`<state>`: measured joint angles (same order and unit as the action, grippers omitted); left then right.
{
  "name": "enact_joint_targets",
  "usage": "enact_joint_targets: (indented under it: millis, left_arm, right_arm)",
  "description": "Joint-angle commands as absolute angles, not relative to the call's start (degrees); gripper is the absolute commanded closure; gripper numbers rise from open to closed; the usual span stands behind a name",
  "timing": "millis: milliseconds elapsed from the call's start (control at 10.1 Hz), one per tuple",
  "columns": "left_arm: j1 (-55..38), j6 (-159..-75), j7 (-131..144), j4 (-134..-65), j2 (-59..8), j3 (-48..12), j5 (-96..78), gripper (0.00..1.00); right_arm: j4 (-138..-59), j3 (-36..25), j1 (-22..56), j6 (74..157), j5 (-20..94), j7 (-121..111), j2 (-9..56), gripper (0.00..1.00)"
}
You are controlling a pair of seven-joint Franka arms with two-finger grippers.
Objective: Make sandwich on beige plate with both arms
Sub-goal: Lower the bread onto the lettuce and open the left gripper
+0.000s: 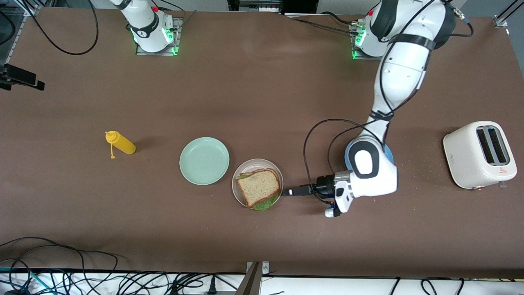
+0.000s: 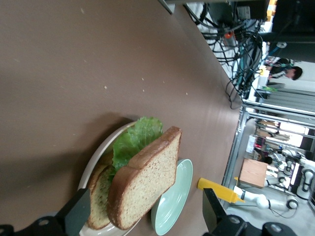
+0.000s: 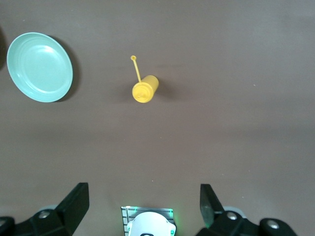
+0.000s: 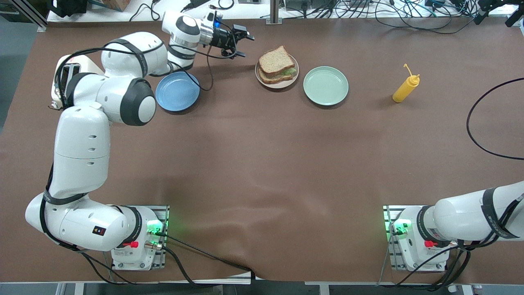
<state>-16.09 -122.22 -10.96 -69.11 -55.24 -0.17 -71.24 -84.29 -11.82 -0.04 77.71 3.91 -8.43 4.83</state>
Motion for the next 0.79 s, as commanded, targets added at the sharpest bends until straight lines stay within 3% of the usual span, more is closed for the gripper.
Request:
enact_joint_targets:
  millis: [0, 694]
  left_arm:
    - [-12.32, -118.50, -4.50, -71.02, -51.86, -0.26, -60.00, 0.00]
    - [-3.87, -100.93, 2.20, -70.93, -45.19, -0.26, -19.29, 0.00]
  right_arm:
    - [-85.25, -12.48, -0.09, 76.99, 3.25, -7.65, 3.60, 0.00]
    - [-85.25, -12.39, -0.09, 76.99, 3.34, -7.38, 4.04, 0.00]
